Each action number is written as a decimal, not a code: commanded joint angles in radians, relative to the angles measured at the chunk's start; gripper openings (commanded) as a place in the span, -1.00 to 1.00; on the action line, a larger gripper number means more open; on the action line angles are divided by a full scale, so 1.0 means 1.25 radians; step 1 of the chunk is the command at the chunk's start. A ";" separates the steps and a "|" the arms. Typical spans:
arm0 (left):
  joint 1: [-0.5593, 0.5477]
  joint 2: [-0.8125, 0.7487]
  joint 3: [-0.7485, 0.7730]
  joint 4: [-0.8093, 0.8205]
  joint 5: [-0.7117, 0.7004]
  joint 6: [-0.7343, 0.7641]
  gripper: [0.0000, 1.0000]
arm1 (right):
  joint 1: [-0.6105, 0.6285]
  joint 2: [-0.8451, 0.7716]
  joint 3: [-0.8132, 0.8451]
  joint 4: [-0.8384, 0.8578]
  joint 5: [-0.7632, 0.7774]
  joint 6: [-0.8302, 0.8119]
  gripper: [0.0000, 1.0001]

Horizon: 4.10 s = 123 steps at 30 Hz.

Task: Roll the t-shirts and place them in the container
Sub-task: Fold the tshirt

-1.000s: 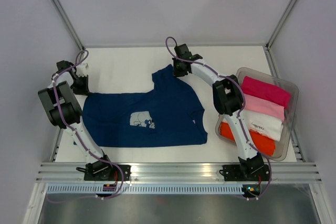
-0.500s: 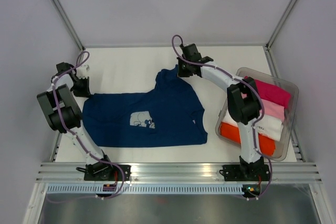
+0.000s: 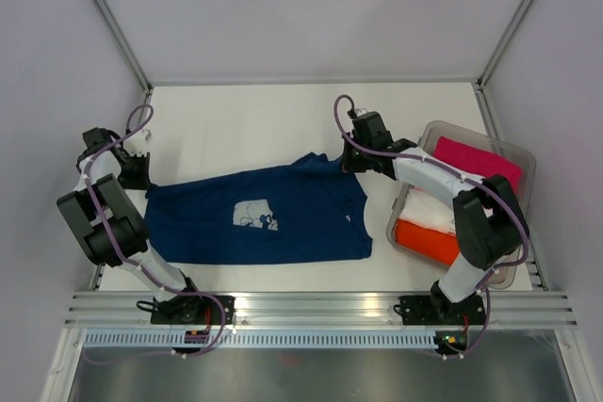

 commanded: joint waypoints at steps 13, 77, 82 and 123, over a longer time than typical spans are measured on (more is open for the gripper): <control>0.033 -0.088 -0.031 -0.036 0.082 0.112 -0.95 | 0.022 -0.240 -0.228 0.034 0.071 0.055 -0.99; 0.097 -0.126 -0.122 -0.044 0.041 0.169 -0.10 | 0.211 -0.193 -0.097 -0.123 0.254 -0.001 0.08; 0.093 -0.125 -0.133 -0.044 0.043 0.164 0.04 | 0.217 0.013 0.040 -0.078 0.201 -0.080 0.20; 0.092 -0.112 -0.117 -0.046 0.028 0.151 0.07 | 0.200 0.076 0.033 0.008 0.145 -0.033 -0.99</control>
